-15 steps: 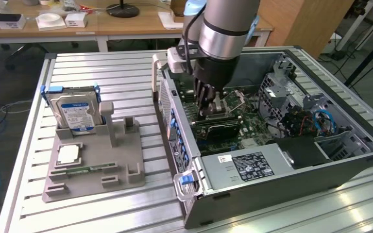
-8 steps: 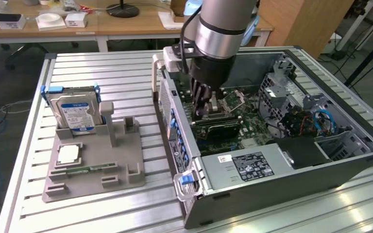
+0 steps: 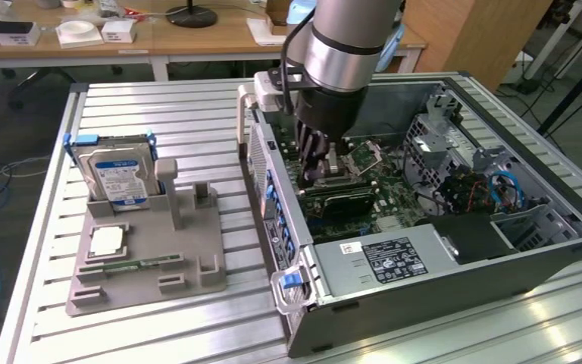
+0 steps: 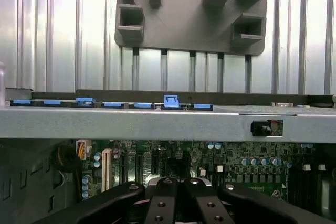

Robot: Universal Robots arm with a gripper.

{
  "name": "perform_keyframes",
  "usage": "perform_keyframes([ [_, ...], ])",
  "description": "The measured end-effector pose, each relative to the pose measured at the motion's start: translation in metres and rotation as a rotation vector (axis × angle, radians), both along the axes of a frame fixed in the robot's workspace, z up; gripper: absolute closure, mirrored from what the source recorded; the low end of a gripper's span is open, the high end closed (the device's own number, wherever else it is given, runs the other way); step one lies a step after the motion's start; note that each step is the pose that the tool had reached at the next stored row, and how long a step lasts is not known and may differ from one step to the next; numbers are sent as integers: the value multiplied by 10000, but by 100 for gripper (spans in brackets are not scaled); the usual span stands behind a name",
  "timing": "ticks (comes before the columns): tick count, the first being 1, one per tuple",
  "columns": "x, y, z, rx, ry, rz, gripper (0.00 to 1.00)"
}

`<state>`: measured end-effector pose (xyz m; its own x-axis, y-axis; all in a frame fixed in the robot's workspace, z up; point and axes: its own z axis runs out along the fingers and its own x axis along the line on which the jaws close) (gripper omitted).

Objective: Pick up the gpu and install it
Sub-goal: 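Press down on the gpu until it lock into place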

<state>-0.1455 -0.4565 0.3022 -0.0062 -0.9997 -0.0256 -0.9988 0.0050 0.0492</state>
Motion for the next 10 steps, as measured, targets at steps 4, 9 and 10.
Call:
perform_keyframes([
  [4, -20, 13, -7, -2, -12, 1, 89],
  [9, -34, 23, -19, 23, 61, -2, 89],
  [10, -34, 23, -19, 48, 140, -3, 89],
])
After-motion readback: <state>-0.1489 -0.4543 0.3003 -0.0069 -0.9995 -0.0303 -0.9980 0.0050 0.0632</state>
